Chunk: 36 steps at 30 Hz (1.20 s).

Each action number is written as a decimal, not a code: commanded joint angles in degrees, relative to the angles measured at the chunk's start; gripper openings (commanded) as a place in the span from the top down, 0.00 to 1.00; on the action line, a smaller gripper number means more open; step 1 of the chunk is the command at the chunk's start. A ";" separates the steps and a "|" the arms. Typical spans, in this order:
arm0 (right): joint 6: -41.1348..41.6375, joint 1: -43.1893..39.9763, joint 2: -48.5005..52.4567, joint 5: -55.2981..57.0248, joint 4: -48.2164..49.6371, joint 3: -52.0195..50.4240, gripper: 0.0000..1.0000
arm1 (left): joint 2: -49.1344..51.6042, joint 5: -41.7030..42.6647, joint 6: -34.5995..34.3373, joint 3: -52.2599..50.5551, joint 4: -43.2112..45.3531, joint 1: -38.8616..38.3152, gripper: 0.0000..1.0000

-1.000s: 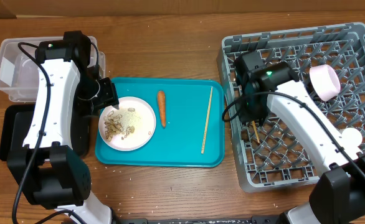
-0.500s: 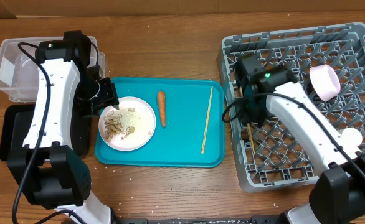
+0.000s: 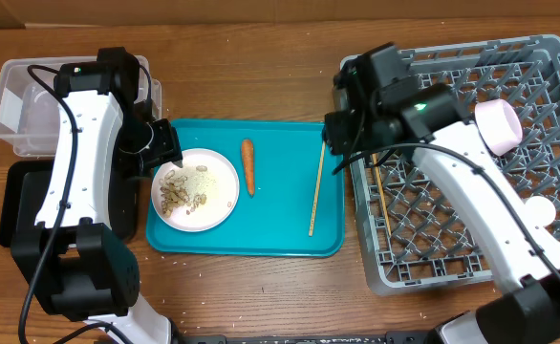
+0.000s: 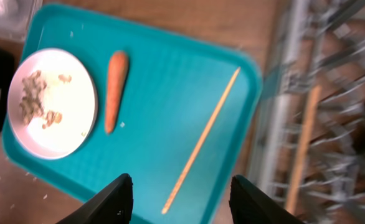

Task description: Sort waste into correct bins and load items into the dishwasher

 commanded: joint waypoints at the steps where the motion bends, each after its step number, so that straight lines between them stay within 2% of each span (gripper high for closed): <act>1: 3.34 1.86 4.59 -2.29 1.20 -4.48 0.48 | -0.90 -0.37 0.92 0.63 0.11 0.09 0.38; 12: 12.33 5.57 16.20 -1.62 8.83 -12.46 0.51 | -0.90 -0.37 0.92 0.63 0.07 0.09 0.38; 21: 15.37 7.85 24.55 -1.38 11.37 -13.44 0.52 | -0.90 -0.39 0.94 0.63 0.11 0.09 0.38; 23: 16.24 8.15 25.00 -1.20 12.11 -13.84 0.55 | -0.90 -0.39 0.94 0.63 0.11 0.09 0.38; 27: 16.83 8.26 25.11 -0.96 12.74 -14.10 0.70 | -0.90 -0.39 0.94 0.63 0.09 0.09 0.38; 30: 16.87 8.24 25.11 -0.94 12.50 -14.10 0.73 | -0.90 -0.39 0.94 0.63 0.09 0.09 0.38; 36: 22.82 8.31 25.11 2.93 10.47 -14.10 0.94 | -0.90 -0.39 0.94 0.63 0.07 0.09 0.38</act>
